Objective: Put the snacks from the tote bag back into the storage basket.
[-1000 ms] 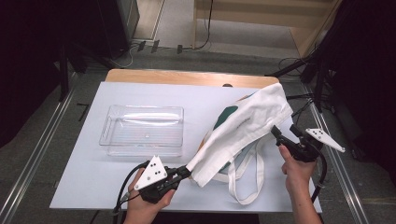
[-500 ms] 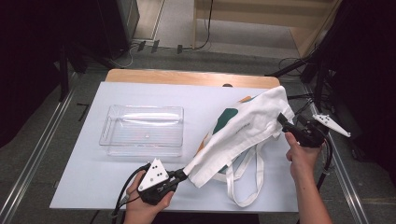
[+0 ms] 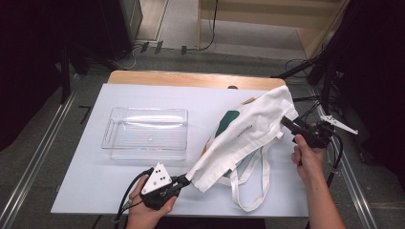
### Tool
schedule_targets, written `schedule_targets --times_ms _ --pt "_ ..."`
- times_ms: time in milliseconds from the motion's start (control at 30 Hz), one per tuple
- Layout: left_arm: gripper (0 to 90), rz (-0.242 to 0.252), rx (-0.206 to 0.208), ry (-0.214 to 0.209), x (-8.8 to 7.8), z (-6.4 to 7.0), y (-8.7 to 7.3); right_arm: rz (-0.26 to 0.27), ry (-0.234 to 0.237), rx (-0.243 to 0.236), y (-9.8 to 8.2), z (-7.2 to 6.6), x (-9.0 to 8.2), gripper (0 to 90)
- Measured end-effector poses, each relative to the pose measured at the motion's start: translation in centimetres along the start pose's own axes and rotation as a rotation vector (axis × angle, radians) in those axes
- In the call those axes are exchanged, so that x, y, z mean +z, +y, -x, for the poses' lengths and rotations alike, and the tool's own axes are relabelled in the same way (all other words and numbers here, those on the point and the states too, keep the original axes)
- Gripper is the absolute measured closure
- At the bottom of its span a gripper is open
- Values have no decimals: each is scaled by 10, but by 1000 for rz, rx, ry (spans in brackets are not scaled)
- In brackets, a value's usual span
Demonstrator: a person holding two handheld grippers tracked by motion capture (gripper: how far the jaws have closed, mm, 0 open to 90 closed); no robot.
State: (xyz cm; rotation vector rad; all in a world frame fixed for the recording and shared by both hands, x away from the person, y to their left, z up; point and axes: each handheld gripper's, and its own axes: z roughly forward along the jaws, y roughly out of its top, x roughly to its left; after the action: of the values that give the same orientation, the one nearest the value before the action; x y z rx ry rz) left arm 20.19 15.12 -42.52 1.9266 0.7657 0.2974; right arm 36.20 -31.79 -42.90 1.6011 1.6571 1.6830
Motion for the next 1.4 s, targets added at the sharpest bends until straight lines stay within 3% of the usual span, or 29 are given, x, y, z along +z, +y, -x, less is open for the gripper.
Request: schedule_targets --times_ms 67,100,133,200,233,367,400,433,467,533,600,633,700,733,800,833,867,900,933,1000,1033,1067,1100,1133,1200,1267,1300,1367,1400 --pt "875 -1 -1 -7 1 0 0 -30 3 -21 -1 0 2 464" --pt "875 1 1 -9 2 1 -1 -30 3 -21 -1 0 2 464" --pt "875 -1 9 -8 3 3 0 -68 -37 -78 -4 -4 7 639" --pt "875 -2 8 -6 3 2 0 -87 -60 -96 -5 -6 9 681" --pt "875 -2 5 -4 2 1 0 -94 -61 -113 -7 -7 10 770" --pt "875 -3 -6 3 0 -2 -1 -55 -47 -155 -8 -12 6 876" --pt "874 -4 -5 7 0 -3 -2 13 -60 -202 -6 -17 -2 791" --pt "874 -4 -6 8 0 -3 -2 13 -60 -202 -6 -17 -2 791" --pt "875 -5 -7 6 0 -4 -3 39 -72 -203 -4 -18 -6 723" --pt "875 -5 -7 4 0 -4 -3 77 -105 -172 1 -16 -12 560" --pt "875 -8 -6 7 1 -5 -3 84 -79 -124 5 -10 -14 428" --pt "875 -6 -8 5 1 -5 -3 101 -154 -109 7 -8 -13 297" --pt "875 -10 -6 6 0 -6 -3 108 -168 -97 7 -6 -13 261" --pt "875 -11 -1 2 0 -6 -4 127 -185 -39 10 1 -12 216" --pt "875 -7 -1 -1 1 -5 -4 127 -183 -26 11 3 -11 212" --pt "875 -7 -1 -2 1 -5 -4 113 -170 -8 14 5 -7 211" --pt "875 -7 -2 -3 1 -5 -4 82 -124 15 18 9 0 213" --pt "875 -5 -3 -5 1 -5 -4 82 -124 15 18 9 0 213" --pt "875 -3 -8 -7 1 -6 -4 41 -32 34 20 11 8 277" --pt "875 -2 -13 -12 1 -7 -5 16 9 14 19 9 11 393" --pt "875 -2 -13 -12 1 -7 -5 2 3 -13 18 7 13 473" --pt "875 5 -20 -19 1 -7 -5 -7 -21 -40 17 4 13 610" --pt "875 5 -20 -19 1 -7 -5 -7 -21 -40 17 4 13 610" --pt "875 14 -29 -37 1 -7 -5 -5 -36 -93 15 0 10 755" --pt "875 23 -36 -54 1 -6 -4 3 -46 -101 14 -2 7 776" --pt "875 40 -51 -70 2 -2 -2 60 -80 -140 9 -7 -7 804" --pt "875 40 -51 -70 2 -2 -2 60 -80 -140 9 -7 -7 804" --pt "876 55 -48 -90 5 2 4 136 -127 -163 1 -12 -28 811" --pt "876 55 -48 -90 5 2 4 136 -127 -163 1 -12 -28 811"
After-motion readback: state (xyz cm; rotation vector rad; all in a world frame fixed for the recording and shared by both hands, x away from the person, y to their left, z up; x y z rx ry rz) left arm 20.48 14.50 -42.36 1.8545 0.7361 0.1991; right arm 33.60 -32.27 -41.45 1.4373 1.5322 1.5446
